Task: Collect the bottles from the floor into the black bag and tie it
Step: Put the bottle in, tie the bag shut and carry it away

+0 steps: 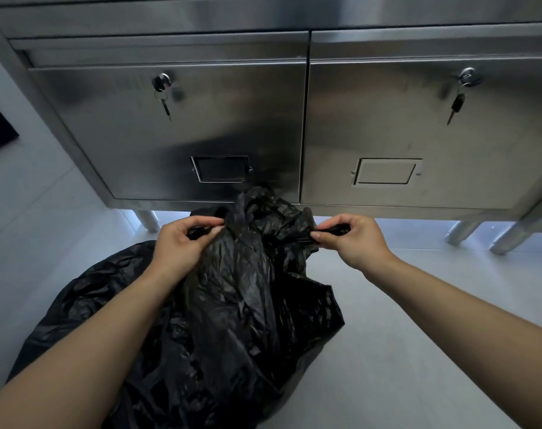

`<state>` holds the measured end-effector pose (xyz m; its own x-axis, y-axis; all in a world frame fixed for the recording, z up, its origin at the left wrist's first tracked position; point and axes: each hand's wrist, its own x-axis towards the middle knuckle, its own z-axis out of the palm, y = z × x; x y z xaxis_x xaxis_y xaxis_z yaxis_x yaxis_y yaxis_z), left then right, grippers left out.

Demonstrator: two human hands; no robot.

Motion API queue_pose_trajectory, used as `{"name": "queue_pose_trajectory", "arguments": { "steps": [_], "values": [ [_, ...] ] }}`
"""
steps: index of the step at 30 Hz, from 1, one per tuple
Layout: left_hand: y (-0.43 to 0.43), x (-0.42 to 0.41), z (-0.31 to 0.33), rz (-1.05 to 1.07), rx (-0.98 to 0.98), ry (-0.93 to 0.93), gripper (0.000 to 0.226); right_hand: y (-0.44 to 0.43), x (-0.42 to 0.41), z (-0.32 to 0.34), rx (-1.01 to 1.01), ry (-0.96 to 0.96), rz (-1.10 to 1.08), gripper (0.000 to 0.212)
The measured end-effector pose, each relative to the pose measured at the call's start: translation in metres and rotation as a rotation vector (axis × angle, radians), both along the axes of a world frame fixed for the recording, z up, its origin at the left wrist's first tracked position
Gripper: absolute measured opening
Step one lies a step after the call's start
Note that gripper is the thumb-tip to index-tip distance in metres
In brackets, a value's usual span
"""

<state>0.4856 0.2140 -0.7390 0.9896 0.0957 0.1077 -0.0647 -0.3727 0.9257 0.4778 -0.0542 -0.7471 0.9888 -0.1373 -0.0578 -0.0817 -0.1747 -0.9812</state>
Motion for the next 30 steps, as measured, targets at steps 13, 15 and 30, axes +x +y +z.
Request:
{"name": "queue_pose_trajectory", "arguments": {
  "steps": [13, 15, 30],
  "values": [
    [0.032, 0.01, 0.004, 0.002, -0.017, 0.016, 0.014, -0.028, 0.005, -0.001, 0.052, -0.016, 0.051, 0.017],
    [0.032, 0.013, 0.009, -0.007, -0.043, 0.014, 0.013, -0.022, 0.007, 0.001, 0.04, -0.026, 0.089, 0.015],
    [-0.009, 0.013, 0.009, -0.017, 0.233, -0.048, 0.035, 0.028, 0.02, 0.015, -0.056, -0.049, 0.244, 0.019]
  ]
}}
